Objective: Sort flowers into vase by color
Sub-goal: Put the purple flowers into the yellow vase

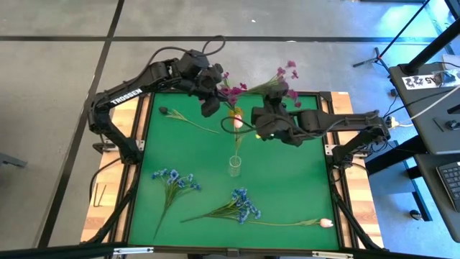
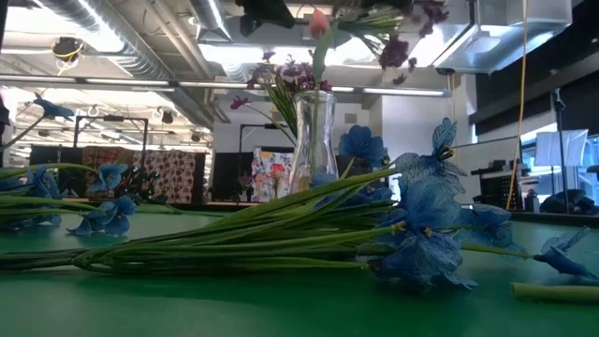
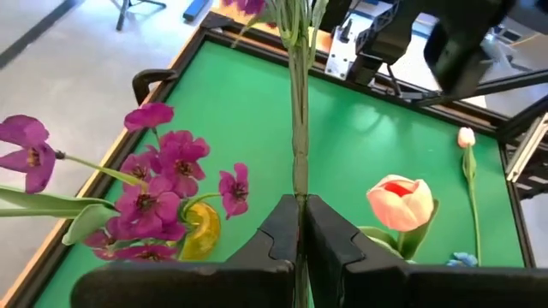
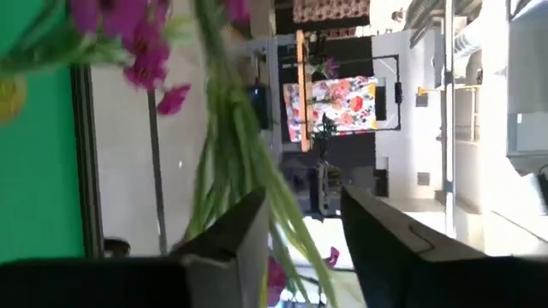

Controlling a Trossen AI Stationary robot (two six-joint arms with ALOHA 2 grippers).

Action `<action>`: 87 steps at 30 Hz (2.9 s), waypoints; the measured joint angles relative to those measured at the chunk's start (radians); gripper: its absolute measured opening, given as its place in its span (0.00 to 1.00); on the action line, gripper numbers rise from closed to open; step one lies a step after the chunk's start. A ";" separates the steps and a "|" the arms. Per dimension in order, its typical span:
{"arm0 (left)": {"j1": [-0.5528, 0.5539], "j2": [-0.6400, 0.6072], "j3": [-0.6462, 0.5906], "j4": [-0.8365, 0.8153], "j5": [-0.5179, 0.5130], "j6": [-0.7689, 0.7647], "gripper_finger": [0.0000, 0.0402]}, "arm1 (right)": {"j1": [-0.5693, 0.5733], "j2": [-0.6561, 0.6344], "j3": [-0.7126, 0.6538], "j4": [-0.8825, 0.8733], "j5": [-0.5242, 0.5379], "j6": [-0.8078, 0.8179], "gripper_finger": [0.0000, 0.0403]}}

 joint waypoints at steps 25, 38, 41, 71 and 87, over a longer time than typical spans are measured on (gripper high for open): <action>-0.043 -0.175 0.000 0.226 -0.115 0.041 0.00 | 0.091 -0.317 -0.166 0.271 -0.639 0.501 0.48; -0.139 -0.184 -0.117 0.436 -0.145 0.089 0.00 | -0.040 -0.529 -0.824 1.306 -0.908 0.455 0.48; -0.151 -0.202 -0.211 0.554 -0.139 0.083 0.00 | -0.096 -0.528 -0.911 1.486 -0.979 0.495 0.48; -0.250 -0.197 -0.591 1.079 -0.094 -0.039 0.00 | -0.204 -0.381 -0.959 1.877 -1.241 0.684 0.48; -0.258 -0.141 -0.600 1.110 -0.121 -0.056 0.00 | -0.205 -0.381 -0.959 1.837 -1.239 0.692 0.33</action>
